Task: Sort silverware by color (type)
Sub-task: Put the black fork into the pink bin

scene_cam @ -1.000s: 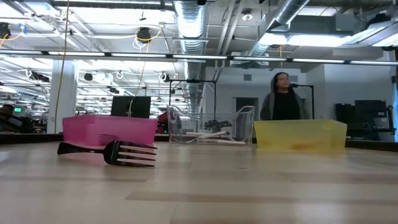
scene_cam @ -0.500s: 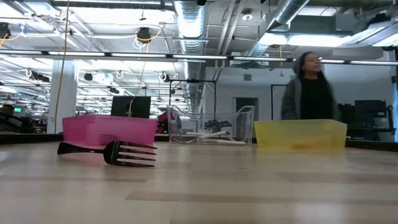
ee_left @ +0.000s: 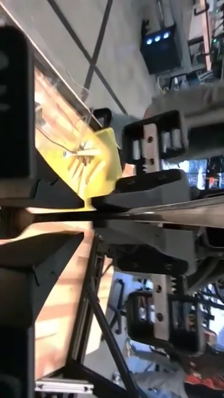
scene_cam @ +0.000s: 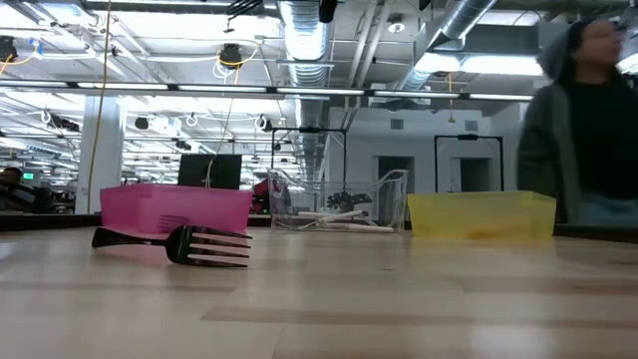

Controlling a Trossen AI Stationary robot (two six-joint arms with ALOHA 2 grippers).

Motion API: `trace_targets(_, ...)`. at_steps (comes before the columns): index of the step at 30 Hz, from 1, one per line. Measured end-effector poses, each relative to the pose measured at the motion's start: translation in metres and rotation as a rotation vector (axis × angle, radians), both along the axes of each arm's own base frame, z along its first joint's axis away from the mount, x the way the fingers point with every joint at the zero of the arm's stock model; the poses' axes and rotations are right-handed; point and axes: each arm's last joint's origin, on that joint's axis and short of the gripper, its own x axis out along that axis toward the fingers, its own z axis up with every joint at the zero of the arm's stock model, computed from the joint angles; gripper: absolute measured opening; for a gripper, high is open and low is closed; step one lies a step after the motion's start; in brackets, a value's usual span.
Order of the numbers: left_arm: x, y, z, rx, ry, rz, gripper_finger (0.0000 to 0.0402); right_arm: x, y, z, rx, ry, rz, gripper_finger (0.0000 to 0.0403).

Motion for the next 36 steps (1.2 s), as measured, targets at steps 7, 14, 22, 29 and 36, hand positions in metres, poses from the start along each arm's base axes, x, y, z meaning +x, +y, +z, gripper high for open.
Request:
trace_targets(7,-0.007,0.002,0.001,-0.012,0.014,0.011,0.0114,0.000,-0.004,0.000,0.002,-0.002,-0.028,0.0037)
trace_targets(14,-0.025,0.007,0.002,-0.066,0.063,0.021,0.0153,-0.001,-0.016,0.000,0.028,0.000,-0.105,0.0037)
trace_targets(22,-0.059,0.017,0.009,-0.170,0.048,0.096,0.0155,-0.002,-0.030,-0.004,0.095,0.054,-0.294,0.0037)
trace_targets(29,-0.084,0.025,0.009,-0.203,0.062,0.181,0.0155,-0.002,-0.027,-0.004,0.041,0.206,-0.451,0.0037)
trace_targets(36,-0.096,0.028,0.004,-0.211,0.119,0.208,0.0155,-0.004,-0.041,0.004,0.064,0.250,-0.524,0.0037)
